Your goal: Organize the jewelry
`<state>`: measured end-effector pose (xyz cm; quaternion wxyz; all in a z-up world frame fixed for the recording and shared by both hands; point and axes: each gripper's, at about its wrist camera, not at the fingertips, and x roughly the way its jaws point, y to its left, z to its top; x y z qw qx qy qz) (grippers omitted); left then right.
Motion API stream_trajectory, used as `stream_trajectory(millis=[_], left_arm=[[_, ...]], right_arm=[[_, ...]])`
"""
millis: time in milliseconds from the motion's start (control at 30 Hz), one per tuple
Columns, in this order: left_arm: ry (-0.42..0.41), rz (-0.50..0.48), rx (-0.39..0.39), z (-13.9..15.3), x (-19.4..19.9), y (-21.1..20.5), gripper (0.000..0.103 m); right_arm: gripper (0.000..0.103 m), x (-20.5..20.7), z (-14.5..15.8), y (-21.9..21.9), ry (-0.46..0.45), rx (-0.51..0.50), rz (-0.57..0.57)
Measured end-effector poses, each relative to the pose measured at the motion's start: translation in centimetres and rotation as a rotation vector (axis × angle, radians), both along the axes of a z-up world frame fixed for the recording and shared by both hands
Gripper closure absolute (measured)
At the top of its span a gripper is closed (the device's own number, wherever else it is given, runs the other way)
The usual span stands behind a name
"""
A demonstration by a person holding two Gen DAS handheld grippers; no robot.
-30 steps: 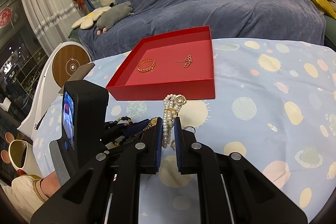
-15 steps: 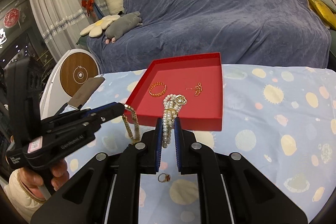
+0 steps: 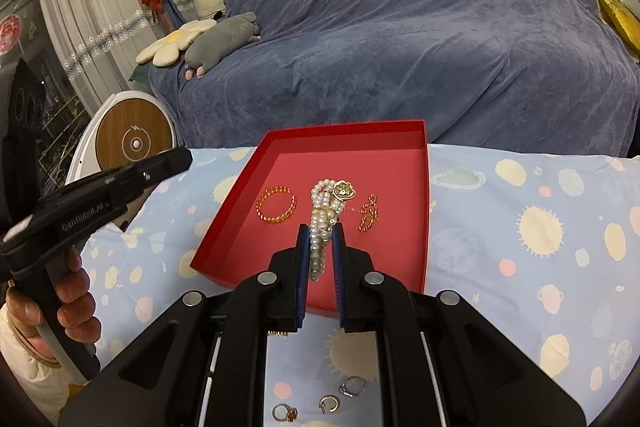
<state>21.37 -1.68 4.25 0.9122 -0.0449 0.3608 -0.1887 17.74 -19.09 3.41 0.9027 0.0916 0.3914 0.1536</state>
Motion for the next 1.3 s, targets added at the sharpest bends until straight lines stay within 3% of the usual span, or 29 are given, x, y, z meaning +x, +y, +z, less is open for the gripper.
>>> stream_trajectory(millis=[33,200,267,400,533,667,767,967,1100,1267,1300], left_arm=[[0.011,-0.05,0.118,1.4,-2.2,1.0,0.078],[0.058,-0.124,0.209,-3.8,-5.5,0.5,0.039],[0.057,-0.166,0.248,-5.8,-5.8,-0.1,0.034],[0.073,-0.22,0.363,-10.0,-5.4,-1.4,0.034],[0.071,-0.234,0.37,-11.1,-4.8,-2.0,0.033],[0.075,-0.254,0.325,-11.3,-4.4,-2.1,0.048],[0.059,-0.293,0.328,-11.3,-5.0,-2.9,0.074],[0.085,-0.276,0.322,-10.8,-5.8,-3.3,0.077],[0.149,-0.255,0.249,-10.2,-6.2,-2.9,0.078],[0.157,-0.234,0.161,-8.3,-6.8,-2.9,0.08],[0.154,-0.228,0.143,-7.8,-6.8,-2.9,0.098]], right_arm=[[0.093,-0.6,-0.3,-0.1,0.01,0.003,-0.003],[0.093,-4.3,-1.8,-1.7,0.059,0.066,-0.03],[0.093,-5.6,-2.4,-2.4,0.065,0.09,-0.061],[0.093,-6.5,-3.1,-2.2,0.073,0.076,-0.049],[0.093,-6.1,-3.0,-2.0,0.06,0.054,-0.036],[0.093,-5.9,-3.1,-1.7,0.063,0.058,-0.037],[0.093,-6.0,-3.1,-1.3,0.062,0.055,-0.027],[0.093,-6.0,-2.9,-1.0,0.056,0.05,-0.012],[0.093,-6.0,-2.4,-1.0,0.043,0.051,-0.009],[0.093,-6.2,-1.4,-1.3,0.014,0.05,-0.017],[0.093,-6.2,-1.2,-1.4,0.012,0.053,-0.02]])
